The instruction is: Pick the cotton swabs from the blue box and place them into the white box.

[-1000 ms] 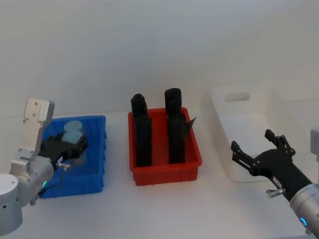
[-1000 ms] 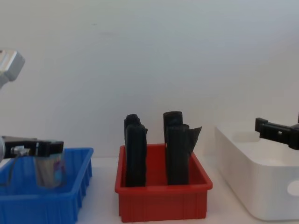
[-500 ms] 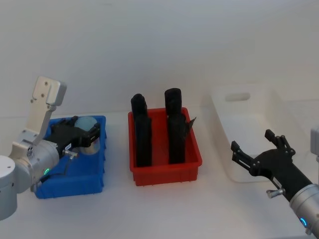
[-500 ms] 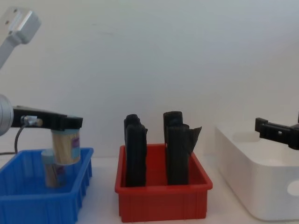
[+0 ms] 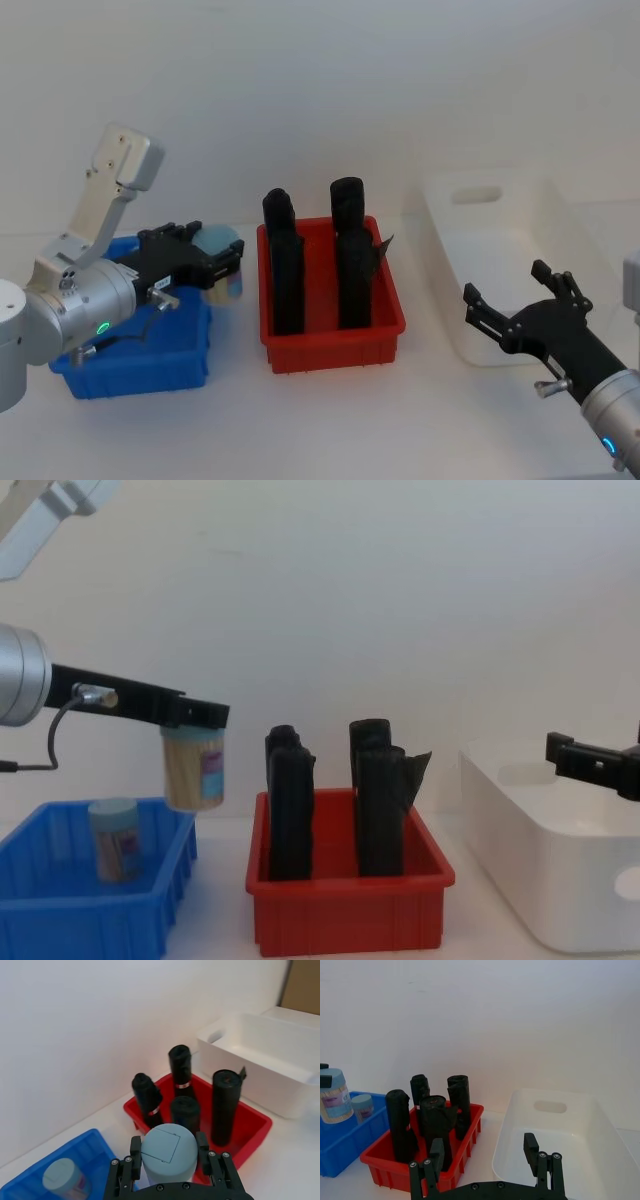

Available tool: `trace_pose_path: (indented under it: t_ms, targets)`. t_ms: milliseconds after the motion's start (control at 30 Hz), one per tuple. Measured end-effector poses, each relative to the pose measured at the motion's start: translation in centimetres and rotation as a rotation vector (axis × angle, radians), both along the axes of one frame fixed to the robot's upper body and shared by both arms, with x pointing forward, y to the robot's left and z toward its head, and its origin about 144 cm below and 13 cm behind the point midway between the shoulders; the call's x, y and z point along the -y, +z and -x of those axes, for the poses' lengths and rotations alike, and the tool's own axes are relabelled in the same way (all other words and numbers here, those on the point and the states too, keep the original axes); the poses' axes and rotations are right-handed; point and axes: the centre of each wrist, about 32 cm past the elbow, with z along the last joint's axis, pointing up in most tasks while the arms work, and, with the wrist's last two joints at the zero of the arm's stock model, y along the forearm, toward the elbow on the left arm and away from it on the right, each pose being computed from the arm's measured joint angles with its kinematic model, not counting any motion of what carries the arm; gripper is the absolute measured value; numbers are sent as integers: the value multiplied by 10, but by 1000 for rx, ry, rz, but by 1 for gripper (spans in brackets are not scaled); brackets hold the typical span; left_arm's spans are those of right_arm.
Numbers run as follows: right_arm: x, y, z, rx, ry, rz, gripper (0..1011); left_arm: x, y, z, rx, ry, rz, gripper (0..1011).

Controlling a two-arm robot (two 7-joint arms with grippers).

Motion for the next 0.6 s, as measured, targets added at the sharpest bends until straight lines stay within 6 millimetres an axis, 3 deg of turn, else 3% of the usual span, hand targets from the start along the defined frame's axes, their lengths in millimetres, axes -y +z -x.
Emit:
trace_pose_path:
  t_ms: [600]
  targets:
    - [0, 0, 0, 0, 0, 0, 1002, 11, 19, -8, -58, -231, 44, 652]
